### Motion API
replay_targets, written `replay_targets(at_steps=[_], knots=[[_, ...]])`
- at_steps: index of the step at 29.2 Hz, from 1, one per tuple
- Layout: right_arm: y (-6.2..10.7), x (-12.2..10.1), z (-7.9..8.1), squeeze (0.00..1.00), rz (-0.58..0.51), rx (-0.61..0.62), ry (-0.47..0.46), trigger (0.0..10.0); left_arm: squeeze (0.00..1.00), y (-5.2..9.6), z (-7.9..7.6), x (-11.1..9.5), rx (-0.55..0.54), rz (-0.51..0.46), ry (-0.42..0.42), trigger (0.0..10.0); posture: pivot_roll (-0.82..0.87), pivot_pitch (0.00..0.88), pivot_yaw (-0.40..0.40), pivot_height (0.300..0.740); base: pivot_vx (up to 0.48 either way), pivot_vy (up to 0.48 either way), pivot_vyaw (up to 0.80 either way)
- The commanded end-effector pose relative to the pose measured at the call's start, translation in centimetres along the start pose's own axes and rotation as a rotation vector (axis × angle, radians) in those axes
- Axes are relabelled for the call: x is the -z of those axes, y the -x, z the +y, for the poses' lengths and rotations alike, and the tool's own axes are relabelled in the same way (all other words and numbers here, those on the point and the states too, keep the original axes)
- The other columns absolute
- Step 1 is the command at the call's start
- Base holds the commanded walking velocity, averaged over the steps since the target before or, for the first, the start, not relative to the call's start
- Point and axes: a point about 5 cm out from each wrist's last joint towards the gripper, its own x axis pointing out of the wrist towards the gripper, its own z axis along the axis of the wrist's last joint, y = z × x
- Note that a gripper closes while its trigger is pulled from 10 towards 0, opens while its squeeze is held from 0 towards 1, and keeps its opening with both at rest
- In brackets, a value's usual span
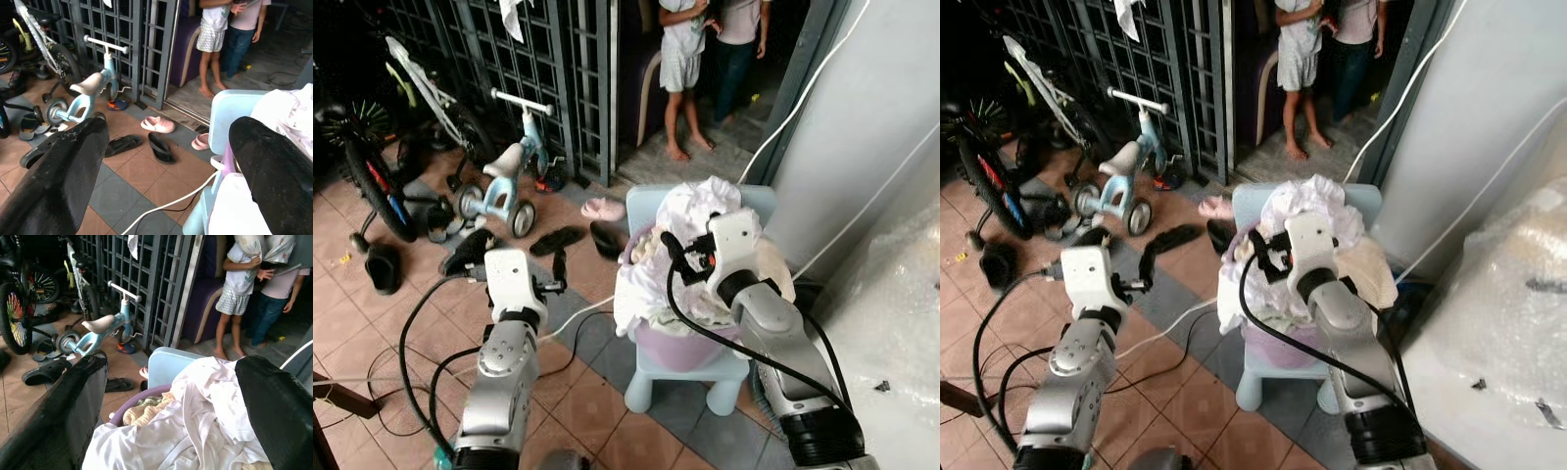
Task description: Clothes washing
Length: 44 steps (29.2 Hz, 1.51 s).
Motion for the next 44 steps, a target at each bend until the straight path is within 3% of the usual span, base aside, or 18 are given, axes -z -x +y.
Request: replay_targets(at_steps=[1, 16, 25, 44], knots=[[-0.4, -0.5, 0.5, 0.0, -0.016, -0.02, 0.005, 10.0, 0.0, -0.1, 0.4, -0.3, -0.008, -0.008, -0.003, 10.0, -0.04, 0.0, 0.003, 0.74, 0.454, 0.0, 0.0], [-0.7, -0.6, 0.5, 0.0, -0.014, -0.014, 0.023, 10.0, 0.0, -0.1, 0.0, 0.0, 0.002, 0.006, -0.013, 10.0, -0.04, 0.0, -0.002, 0.74, 0.423, 0.0, 0.0], [-1.1, 0.4, -0.8, 0.0, 0.07, 0.071, 0.078, 10.0, 0.0, 0.1, -0.1, 0.2, -0.018, 0.025, -0.005, 10.0, -0.03, 0.0, -0.013, 0.74, 0.0, 0.0, 0.0], [-1.3, 0.8, -0.5, 0.0, 0.104, 0.056, 0.088, 10.0, 0.0, 0.3, -0.2, 0.1, -0.017, 0.022, 0.018, 10.0, -0.04, 0.0, -0.015, 0.74, 0.0, -0.269, 0.0]])
